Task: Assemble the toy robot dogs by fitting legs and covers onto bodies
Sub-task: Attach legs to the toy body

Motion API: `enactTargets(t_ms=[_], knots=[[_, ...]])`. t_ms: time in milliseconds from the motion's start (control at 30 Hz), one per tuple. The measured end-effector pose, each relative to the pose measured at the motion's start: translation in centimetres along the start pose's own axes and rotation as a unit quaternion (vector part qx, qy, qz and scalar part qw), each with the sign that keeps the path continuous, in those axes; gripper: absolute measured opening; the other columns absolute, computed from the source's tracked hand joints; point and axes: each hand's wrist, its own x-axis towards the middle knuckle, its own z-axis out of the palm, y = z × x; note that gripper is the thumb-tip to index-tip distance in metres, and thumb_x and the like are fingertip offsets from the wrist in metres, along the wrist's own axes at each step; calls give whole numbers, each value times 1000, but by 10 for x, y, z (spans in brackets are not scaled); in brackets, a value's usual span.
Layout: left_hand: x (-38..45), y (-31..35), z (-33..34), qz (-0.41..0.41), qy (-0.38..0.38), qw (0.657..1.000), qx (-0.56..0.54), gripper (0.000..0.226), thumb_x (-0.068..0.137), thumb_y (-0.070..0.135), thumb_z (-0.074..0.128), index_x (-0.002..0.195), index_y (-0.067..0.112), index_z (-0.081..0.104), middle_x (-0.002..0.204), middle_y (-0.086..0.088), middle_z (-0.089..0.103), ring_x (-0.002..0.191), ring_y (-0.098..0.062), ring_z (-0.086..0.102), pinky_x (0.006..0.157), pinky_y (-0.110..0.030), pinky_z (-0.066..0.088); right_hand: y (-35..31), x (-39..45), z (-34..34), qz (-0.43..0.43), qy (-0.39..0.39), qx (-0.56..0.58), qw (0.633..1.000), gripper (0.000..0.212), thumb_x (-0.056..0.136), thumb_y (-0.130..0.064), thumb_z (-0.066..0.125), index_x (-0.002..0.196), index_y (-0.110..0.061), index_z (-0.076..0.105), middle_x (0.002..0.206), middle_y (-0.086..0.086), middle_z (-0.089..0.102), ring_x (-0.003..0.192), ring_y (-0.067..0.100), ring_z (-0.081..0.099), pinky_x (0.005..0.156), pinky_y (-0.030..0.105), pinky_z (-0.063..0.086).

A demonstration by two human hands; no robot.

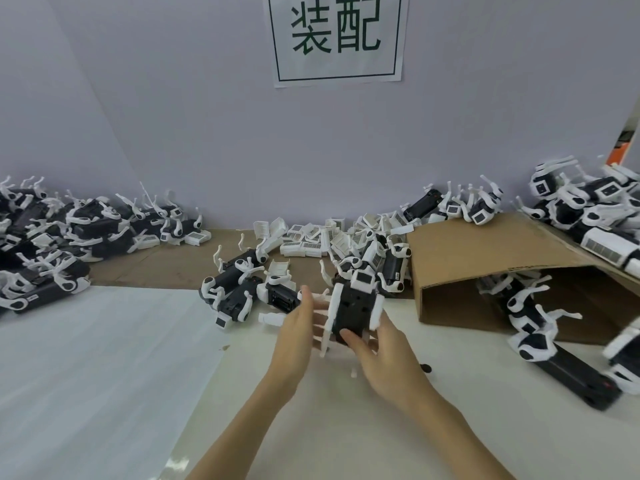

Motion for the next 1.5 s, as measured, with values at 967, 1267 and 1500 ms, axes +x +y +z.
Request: enactTargets(t_ms=[967, 1267, 1500], knots=[[2, 0, -52, 69, -89, 994, 8, 63, 88, 80, 59, 137, 40, 66, 132, 3, 73, 125, -14, 66, 104, -37, 53, -31, 0, -24, -13, -59, 252, 966, 52, 77, -29, 89, 124, -20, 69, 120, 3, 76, 116, 21, 71, 96, 26, 56], [7, 6, -27, 174, 75, 980, -64, 75, 103, 73, 36, 93, 11, 78, 100, -15, 78, 104, -35, 71, 101, -52, 49, -19, -7, -5, -140, 3, -25, 990, 81, 65, -41, 97, 132, -20, 57, 128, -10, 62, 124, 9, 59, 106, 19, 46], [7, 19, -50, 127, 113, 960, -224, 92, 105, 69, 32, 77, -11, 68, 85, -37, 68, 80, -38, 67, 87, -46, 54, -26, -18, 29, -223, 10, -143, 964, 71, 80, -51, 84, 136, -21, 53, 127, -8, 60, 116, 1, 54, 99, 11, 43]])
